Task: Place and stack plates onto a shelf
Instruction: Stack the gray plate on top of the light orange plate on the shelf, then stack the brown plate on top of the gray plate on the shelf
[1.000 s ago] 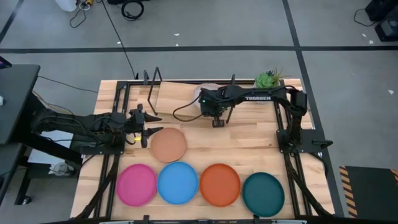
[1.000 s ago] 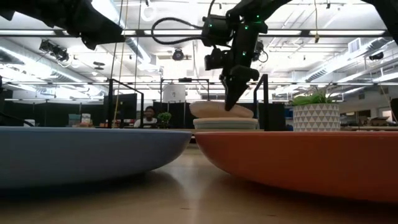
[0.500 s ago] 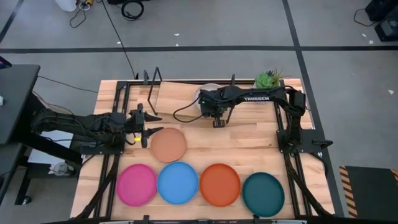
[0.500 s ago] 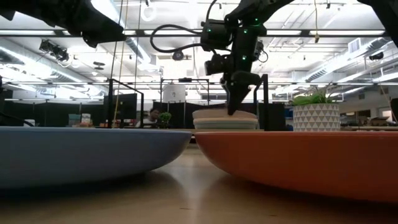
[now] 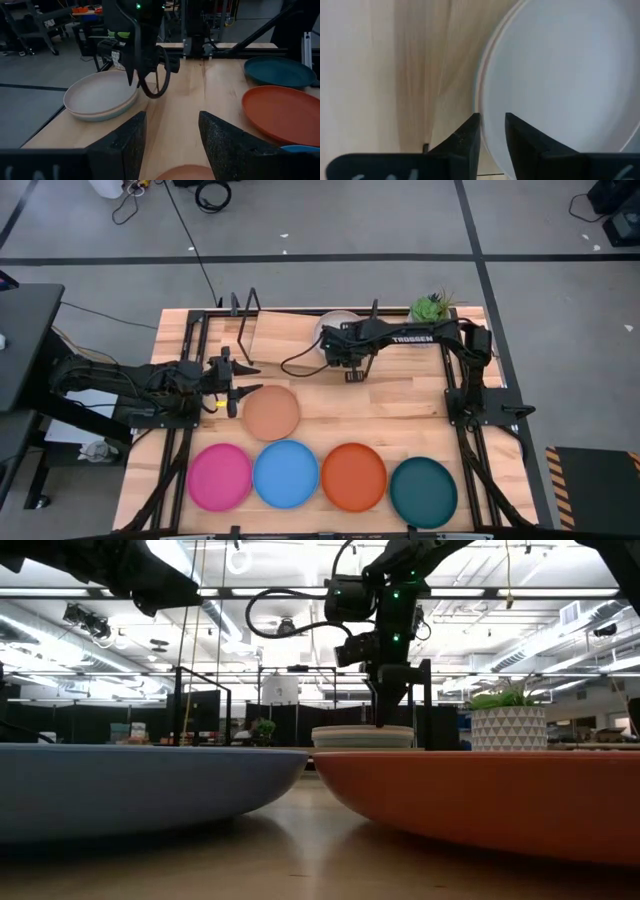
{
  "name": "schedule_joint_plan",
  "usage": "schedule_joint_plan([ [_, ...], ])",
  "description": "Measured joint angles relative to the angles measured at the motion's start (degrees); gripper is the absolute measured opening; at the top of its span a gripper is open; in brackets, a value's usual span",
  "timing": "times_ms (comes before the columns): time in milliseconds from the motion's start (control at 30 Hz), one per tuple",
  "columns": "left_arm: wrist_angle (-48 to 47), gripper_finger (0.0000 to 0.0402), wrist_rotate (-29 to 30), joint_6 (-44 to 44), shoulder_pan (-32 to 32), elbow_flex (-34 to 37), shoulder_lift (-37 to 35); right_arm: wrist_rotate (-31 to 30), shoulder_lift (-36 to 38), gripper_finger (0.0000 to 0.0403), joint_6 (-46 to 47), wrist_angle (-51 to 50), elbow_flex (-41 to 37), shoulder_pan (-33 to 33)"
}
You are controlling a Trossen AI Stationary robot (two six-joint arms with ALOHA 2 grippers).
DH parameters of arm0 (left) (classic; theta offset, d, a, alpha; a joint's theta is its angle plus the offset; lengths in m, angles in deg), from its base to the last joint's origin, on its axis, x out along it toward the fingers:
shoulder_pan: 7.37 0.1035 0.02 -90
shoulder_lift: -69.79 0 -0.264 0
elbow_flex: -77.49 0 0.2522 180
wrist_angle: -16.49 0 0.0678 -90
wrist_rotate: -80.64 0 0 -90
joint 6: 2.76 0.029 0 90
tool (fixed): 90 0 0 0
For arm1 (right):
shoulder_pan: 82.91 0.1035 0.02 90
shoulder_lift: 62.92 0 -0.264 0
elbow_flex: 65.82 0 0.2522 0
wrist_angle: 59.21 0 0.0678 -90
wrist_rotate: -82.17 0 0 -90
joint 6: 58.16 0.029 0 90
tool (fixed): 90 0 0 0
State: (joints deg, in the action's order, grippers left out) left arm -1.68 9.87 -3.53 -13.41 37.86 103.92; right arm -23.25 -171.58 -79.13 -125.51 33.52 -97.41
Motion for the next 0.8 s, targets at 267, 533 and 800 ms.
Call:
schedule_joint_plan([
  [267, 0.2, 0.0188, 0.0, 0.0, 0.0, 0.0, 0.0, 0.3, 0.1, 0.0138, 1.8, -2.6, 3.8, 3.0],
  [533, -1.5, 0.0188, -11.4, 0.0, 0.0, 0.0, 2.8, 3.2, 0.2, 0.0149, 5.5, -2.6, 6.2, 7.2],
  [800, -1.5, 0.0187, -13.7, 0.0, 0.0, 0.0, 9.4, 3.5, 0.3, 0.0134, 8.8, 0.4, 5.1, 11.6],
])
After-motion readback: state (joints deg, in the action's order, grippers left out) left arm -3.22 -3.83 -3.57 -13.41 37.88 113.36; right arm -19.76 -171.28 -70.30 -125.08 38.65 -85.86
